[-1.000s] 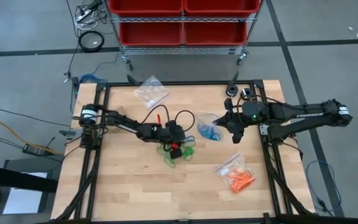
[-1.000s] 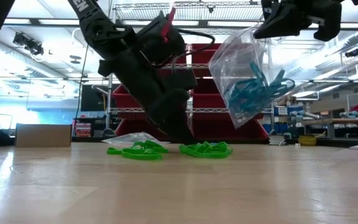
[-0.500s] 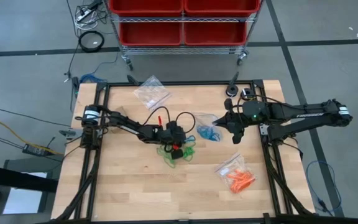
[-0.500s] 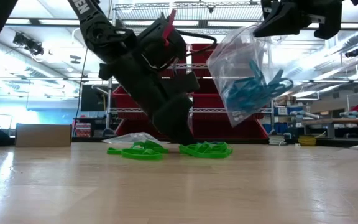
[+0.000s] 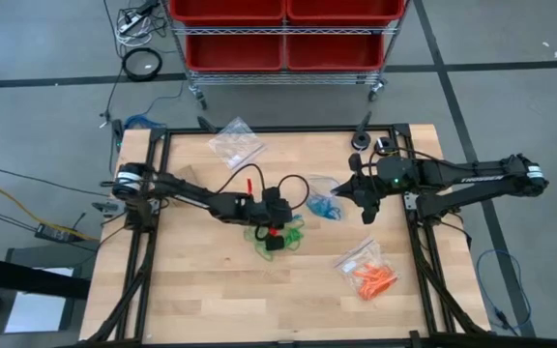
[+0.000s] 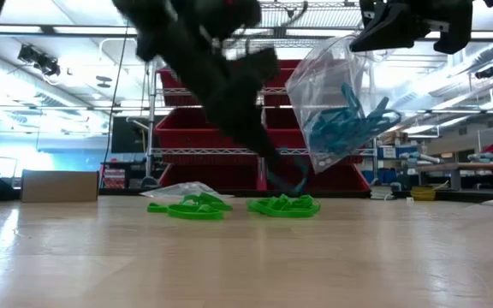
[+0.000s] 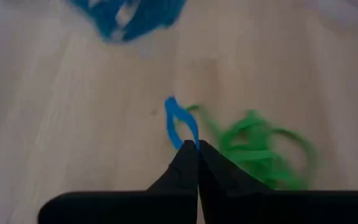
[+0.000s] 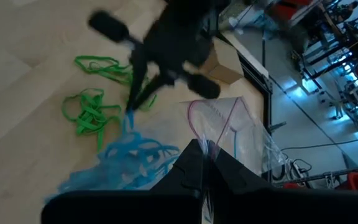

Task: Sort rubber bands
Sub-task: Put the blue rubber band into the transparent zip bag

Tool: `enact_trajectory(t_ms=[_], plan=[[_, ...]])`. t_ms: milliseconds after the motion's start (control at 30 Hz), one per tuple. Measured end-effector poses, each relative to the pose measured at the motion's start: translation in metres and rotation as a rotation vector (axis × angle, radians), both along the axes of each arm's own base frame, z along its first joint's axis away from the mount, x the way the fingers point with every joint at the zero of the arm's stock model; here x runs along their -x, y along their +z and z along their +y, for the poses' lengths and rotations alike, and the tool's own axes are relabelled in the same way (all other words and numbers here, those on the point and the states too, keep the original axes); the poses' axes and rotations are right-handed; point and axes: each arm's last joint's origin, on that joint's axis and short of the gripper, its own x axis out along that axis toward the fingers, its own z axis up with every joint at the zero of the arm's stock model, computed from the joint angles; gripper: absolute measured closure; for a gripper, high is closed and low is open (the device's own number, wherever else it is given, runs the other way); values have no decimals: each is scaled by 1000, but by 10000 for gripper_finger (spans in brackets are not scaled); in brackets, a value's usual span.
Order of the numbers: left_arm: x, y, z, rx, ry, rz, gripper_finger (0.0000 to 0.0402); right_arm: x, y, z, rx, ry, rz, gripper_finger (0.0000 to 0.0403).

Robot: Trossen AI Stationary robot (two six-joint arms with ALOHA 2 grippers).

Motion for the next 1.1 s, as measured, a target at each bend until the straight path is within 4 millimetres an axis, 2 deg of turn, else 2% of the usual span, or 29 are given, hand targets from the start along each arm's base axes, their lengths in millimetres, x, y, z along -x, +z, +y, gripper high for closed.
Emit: enact_trajectory(t_ms=[100,300,433,533,600,833,1100], plan=[[0,30,-13,-45,-42,0,399,0,-2,0,36,15,25,403],[0,112,-31,-167,-75,-134,400,-6,-14,0,128,60,89,403],[-3,159,-31,-242,-74,-209,401,-16,-24,1,176,62,130,403],[-4,183,-19,-261,-53,-239,401,-23,-27,5,222,68,133,403],[-4,186,-7,-268,-21,-212,401,-27,-27,9,247,82,115,403],[-4,171,29,-262,66,-79,401,-30,-23,19,282,110,56,403],[-19,139,33,-202,1,29,401,-30,-22,19,289,97,45,403]])
